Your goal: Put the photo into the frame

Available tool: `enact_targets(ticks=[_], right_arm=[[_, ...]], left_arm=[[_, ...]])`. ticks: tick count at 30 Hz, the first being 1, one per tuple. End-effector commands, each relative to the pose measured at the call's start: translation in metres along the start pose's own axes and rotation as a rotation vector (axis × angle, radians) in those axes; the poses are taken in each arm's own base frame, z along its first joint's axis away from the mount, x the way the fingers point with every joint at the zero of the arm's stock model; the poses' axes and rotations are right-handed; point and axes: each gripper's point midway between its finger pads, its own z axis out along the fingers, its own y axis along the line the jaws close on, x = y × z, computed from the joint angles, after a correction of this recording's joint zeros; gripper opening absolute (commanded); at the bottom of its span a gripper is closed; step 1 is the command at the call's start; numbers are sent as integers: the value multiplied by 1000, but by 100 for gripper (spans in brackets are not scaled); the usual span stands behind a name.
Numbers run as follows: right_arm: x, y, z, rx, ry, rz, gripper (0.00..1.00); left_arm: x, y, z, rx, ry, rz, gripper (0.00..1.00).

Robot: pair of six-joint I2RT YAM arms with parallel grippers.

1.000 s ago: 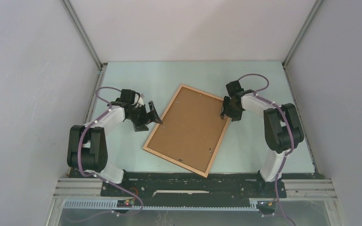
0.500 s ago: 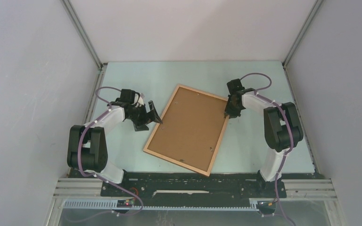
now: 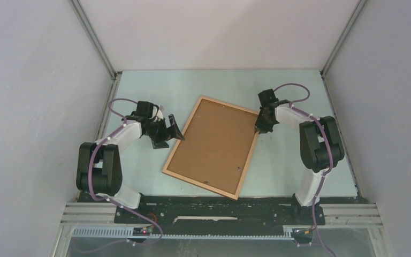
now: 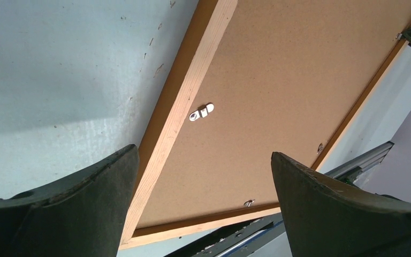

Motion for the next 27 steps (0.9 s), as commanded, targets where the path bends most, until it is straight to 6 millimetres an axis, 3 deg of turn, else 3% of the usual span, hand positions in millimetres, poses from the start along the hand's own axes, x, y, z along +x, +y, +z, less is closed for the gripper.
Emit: enact_targets(ticks=[1, 4, 7, 17, 23, 27], right_arm=[[-2, 6, -19, -46, 0, 11, 30], [-6, 5, -25, -54, -11, 9, 49], [-4, 8, -23, -81, 10, 11, 55], [-4, 8, 0, -84, 25, 6, 56], [-17, 7, 7, -70, 11, -44, 56], [-23, 21, 11, -129, 10, -76, 56]], left_arm=[[-6, -6, -5, 39, -36, 27, 100], [-11, -10, -11, 59, -65, 40, 100], [-15, -10, -15, 66, -82, 41, 100], [-17, -14, -15, 100, -84, 44, 100], [-18, 0, -10, 55, -83, 16, 100], [-16, 17, 0, 13, -58, -39, 100]])
